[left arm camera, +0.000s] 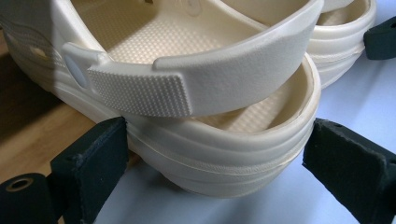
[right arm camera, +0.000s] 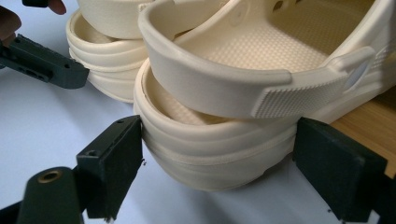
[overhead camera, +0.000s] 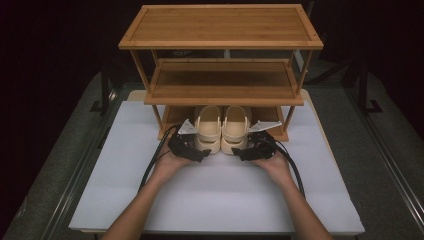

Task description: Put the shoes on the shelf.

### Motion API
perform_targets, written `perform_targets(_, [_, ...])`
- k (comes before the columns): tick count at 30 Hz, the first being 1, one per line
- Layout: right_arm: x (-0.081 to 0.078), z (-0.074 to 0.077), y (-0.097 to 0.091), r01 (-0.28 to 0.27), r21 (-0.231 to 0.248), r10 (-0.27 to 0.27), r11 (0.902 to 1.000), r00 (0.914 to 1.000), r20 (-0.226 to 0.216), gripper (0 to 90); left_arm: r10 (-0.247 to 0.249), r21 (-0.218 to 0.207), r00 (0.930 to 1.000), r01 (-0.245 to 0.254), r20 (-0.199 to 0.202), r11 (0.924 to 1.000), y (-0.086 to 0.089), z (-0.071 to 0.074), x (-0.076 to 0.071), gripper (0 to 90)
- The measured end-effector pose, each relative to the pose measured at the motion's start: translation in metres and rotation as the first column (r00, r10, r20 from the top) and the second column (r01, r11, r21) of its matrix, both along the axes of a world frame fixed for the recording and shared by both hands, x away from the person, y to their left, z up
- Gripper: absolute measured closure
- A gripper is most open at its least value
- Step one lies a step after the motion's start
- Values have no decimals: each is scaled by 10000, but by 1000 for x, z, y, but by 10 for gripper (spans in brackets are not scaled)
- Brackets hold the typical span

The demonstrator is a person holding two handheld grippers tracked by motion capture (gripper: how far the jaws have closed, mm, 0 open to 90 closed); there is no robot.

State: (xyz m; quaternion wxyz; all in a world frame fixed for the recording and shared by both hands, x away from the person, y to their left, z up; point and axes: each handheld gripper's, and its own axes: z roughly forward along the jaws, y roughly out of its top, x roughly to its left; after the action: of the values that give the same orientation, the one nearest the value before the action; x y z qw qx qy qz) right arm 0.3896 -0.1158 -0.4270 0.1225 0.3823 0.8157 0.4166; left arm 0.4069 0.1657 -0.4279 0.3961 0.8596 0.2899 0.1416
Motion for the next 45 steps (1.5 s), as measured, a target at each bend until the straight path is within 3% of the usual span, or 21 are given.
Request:
perform_targets(15, [29, 4, -3, 71, 104, -70, 9999, 10000, -62, 162, 211, -29, 9996, -212, -174, 9998, -5, 0, 25, 66])
perform_targets(19, [37, 6, -4, 66, 159, -66, 9999, 10000, 10, 164, 286, -234, 9994, -290, -205, 9993, -5, 1, 33, 67])
perform_targets(22, [42, 7, -3, 114, 132, -114, 9998, 9999, 6, 181, 166, 93, 9997, -164, -153, 9998, -7, 1, 39, 67])
perform_targets(24, [45, 8, -2, 139, 151, -139, 9998, 9999, 63, 201, 260, 29, 9994, -260, -249, 9997, -8, -1, 41, 67])
perform_targets(26, [49, 9, -3, 21, 176, -29, 9998, 9987, 508, 211, 382, -146, 9988, -387, -304, 9991, -7, -3, 44, 68])
perform_targets(32, [52, 6, -5, 170, 184, -179, 9997, 9986, 496, 234, 463, 88, 9989, -462, -62, 9989, -12, -4, 52, 70])
perform_targets(38, [54, 3, -4, 542, 91, -548, 9985, 9955, 769, 269, 638, 329, 9979, -642, 135, 9974, -18, -6, 59, 77])
perform_targets(45, [53, 4, -9, 427, 259, -442, 9988, 9971, 624, 265, 552, 95, 9982, -551, -217, 9984, -11, -3, 54, 76])
